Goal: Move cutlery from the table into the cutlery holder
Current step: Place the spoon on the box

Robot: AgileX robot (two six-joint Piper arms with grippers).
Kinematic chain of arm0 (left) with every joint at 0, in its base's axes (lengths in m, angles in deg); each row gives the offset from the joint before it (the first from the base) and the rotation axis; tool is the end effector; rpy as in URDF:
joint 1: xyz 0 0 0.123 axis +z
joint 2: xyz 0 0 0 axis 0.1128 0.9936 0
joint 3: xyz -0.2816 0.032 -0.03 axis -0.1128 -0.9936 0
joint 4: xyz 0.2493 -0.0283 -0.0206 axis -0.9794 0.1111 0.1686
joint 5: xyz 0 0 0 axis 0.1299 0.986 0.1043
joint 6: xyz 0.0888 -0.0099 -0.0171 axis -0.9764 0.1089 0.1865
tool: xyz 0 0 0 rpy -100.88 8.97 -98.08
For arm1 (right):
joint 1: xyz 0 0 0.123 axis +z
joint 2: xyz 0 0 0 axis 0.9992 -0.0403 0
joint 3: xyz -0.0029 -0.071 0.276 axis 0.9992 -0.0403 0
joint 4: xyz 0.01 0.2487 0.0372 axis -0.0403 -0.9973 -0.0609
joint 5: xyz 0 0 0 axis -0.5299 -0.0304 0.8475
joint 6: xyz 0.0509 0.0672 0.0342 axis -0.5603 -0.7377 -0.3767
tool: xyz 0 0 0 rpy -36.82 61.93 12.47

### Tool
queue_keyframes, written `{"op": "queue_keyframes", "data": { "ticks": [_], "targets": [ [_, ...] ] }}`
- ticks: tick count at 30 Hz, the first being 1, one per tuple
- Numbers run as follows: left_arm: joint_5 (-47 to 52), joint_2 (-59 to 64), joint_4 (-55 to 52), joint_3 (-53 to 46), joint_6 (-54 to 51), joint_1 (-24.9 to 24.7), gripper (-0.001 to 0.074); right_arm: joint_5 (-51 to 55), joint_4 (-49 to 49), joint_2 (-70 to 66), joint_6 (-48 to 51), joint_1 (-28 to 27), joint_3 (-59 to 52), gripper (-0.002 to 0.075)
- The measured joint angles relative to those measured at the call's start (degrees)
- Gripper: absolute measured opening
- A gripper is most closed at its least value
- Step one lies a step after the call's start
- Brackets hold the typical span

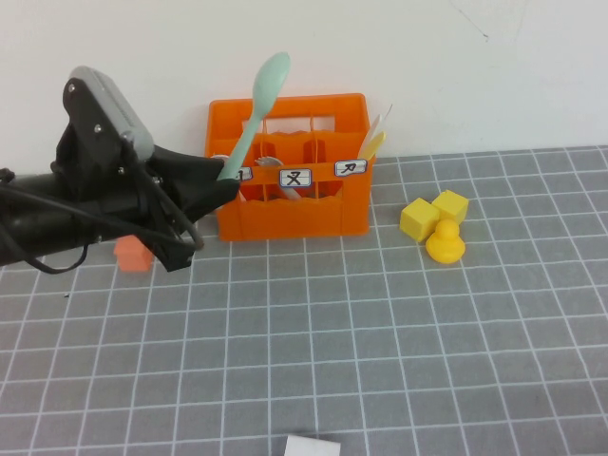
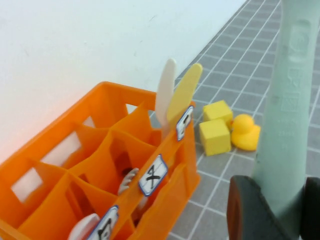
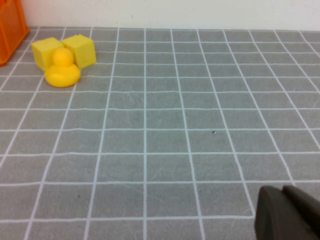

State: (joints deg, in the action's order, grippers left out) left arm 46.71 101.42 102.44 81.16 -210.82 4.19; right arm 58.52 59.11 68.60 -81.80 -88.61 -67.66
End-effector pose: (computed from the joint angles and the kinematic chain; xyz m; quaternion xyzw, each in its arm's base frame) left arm 0.3087 -0.0794 0.2765 0.3922 0.6918 -0.2316 0.5604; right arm 0.0530 -0.0014 0.1744 -0.0130 0.7957 -0.0234 0.6051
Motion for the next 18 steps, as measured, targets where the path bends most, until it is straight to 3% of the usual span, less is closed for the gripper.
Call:
{"op": "queue_keyframes", "data": {
  "ticks": [10, 18],
  "targets": [
    [2.17, -0.14, -6.37, -0.56, 10.72, 0.00, 0.0180, 0.00, 0.00, 0.00, 0.00, 0.00, 0.00, -0.0003],
    [-0.68, -5.18, -6.16, -2.74, 10.67, 0.00, 0.0180, 0.00, 0.00, 0.00, 0.00, 0.00, 0.00, -0.0003]
  ]
}}
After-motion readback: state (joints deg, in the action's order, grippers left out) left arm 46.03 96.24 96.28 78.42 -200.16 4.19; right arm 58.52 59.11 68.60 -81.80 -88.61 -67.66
